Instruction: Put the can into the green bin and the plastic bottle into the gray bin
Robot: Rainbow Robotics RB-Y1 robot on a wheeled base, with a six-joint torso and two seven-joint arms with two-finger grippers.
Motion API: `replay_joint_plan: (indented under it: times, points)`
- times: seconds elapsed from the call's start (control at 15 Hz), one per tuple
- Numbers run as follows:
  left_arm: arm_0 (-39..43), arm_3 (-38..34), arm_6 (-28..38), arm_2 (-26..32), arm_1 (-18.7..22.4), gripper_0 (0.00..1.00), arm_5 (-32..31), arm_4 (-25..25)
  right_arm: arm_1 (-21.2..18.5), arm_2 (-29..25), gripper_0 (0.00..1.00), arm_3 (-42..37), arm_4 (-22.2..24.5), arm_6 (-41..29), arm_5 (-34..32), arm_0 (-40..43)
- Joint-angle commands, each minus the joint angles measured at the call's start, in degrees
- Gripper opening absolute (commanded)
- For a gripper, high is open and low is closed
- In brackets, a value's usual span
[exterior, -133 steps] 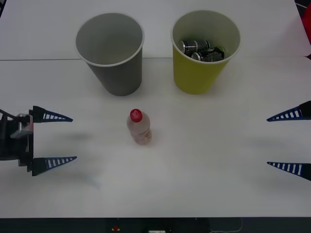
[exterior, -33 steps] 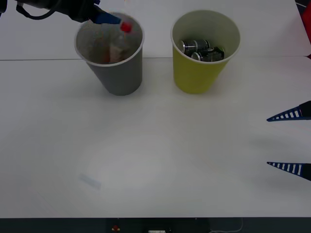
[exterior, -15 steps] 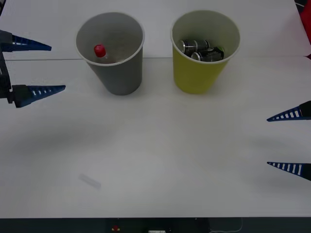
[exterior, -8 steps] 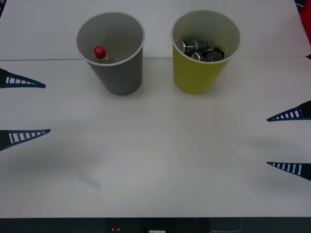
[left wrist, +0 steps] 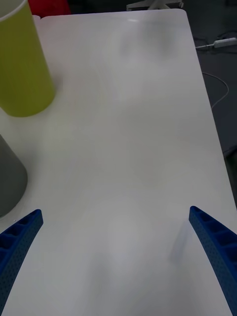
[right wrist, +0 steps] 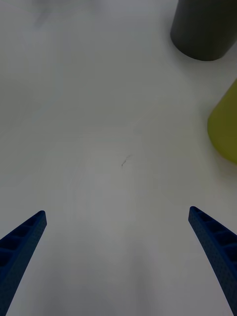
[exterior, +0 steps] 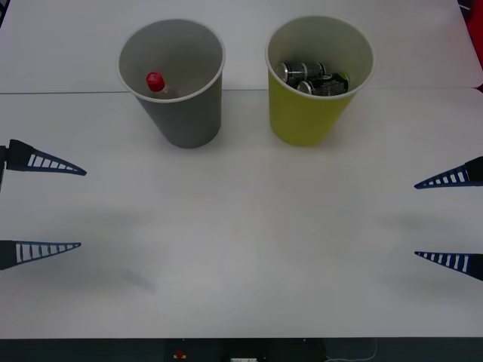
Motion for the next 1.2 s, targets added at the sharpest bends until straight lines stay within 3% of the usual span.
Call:
replay_joint_plan:
  times: [0.07,0.47,1.2]
  points:
    - [0.39,-0.17,-0.98,-2.93,0.00,1.00,2.51,0.06,0.00,0.00,1.00,0.00,0.00,0.00,0.00,0.00]
    - [6.80,-5.89,-1.94,-3.99,0.00,1.00,12.26,0.58,0.00,0.00,1.00,0.00,0.00,0.00,0.00,0.00]
    - [8.12,-6.15,-2.21,-3.99,-0.35,1.00,15.16,-0.12,0.00,0.00,1.00,0.00,0.00,0.00,0.00,0.00]
